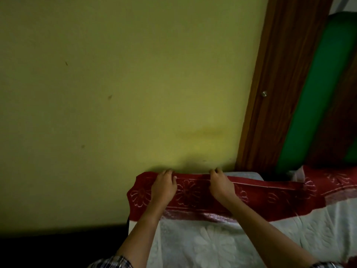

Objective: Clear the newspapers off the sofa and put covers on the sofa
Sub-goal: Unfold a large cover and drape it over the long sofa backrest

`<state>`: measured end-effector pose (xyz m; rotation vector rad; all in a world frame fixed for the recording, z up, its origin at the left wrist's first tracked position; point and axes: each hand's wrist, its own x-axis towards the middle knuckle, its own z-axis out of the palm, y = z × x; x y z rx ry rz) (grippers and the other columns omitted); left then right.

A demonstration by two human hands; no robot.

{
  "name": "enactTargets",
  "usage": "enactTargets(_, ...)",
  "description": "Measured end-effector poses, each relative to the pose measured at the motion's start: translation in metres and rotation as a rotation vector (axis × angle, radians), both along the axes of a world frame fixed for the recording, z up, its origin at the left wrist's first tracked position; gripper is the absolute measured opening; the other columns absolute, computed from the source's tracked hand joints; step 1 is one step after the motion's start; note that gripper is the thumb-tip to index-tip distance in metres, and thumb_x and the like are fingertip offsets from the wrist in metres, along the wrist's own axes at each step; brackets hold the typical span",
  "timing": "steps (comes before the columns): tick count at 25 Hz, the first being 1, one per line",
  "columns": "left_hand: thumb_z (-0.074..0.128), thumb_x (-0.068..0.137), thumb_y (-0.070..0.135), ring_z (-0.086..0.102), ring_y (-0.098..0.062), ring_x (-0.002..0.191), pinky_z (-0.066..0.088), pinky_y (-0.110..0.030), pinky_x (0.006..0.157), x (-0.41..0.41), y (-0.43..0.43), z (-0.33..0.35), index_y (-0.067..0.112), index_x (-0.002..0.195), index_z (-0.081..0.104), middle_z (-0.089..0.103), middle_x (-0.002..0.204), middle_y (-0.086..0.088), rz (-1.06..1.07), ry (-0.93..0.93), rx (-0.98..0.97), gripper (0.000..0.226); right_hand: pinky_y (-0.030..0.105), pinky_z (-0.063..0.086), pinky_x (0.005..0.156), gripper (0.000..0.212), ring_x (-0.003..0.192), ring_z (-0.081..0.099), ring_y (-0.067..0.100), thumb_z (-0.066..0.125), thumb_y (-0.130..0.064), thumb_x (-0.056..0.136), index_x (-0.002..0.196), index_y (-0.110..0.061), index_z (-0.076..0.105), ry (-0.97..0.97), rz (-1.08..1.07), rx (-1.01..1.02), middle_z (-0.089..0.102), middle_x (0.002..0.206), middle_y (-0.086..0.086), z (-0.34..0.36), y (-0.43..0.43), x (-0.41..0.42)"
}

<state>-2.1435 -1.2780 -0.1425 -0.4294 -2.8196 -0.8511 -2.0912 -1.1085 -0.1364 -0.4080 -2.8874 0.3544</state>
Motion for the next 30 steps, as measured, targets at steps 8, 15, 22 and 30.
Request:
enactTargets(8, 0.04, 0.099, 0.023, 0.058, -0.025, 0.094, 0.046, -0.035, 0.069, -0.036, 0.0, 0.011, 0.008, 0.109, 0.058, 0.052, 0.111, -0.008, 0.124, 0.189, -0.05, 0.026, 0.032, 0.031, 0.058, 0.036, 0.092, 0.053, 0.033, 0.043, 0.013, 0.081, 0.114, 0.0, 0.049, 0.256, 0.086, 0.034, 0.044, 0.116, 0.015, 0.005, -0.01, -0.032)
enactTargets(15, 0.043, 0.094, 0.008, 0.053, -0.026, 0.103, 0.04, -0.033, 0.065, -0.046, -0.01, -0.003, 0.01, 0.116, 0.055, 0.049, 0.115, -0.01, 0.281, 0.137, -0.125, 0.026, 0.038, 0.042, 0.081, 0.039, 0.101, 0.05, 0.034, 0.04, 0.009, 0.086, 0.122, -0.004, 0.049, 0.194, 0.074, -0.068, 0.045, 0.122, 0.016, -0.017, -0.025, -0.064)
enactTargets(22, 0.057, 0.089, 0.018, 0.053, -0.035, 0.103, 0.044, -0.04, 0.075, -0.049, -0.042, -0.018, 0.005, 0.102, 0.065, 0.055, 0.109, -0.018, 0.386, 0.297, 0.129, 0.02, 0.039, 0.028, 0.087, 0.036, 0.096, 0.057, 0.028, 0.03, -0.035, 0.1, 0.11, -0.015, 0.058, 0.15, 0.111, 0.065, 0.064, 0.105, 0.006, -0.027, -0.062, -0.07)
enactTargets(30, 0.051, 0.092, 0.039, 0.061, -0.026, 0.083, 0.047, -0.03, 0.067, -0.041, -0.095, -0.032, 0.01, 0.092, 0.062, 0.065, 0.096, -0.014, 0.402, -0.731, 1.032, 0.03, 0.048, 0.025, 0.104, 0.035, 0.102, 0.057, 0.024, 0.04, -0.043, 0.093, 0.103, -0.016, 0.061, 0.036, 0.037, -0.059, 0.064, 0.101, 0.003, -0.021, -0.106, -0.088)
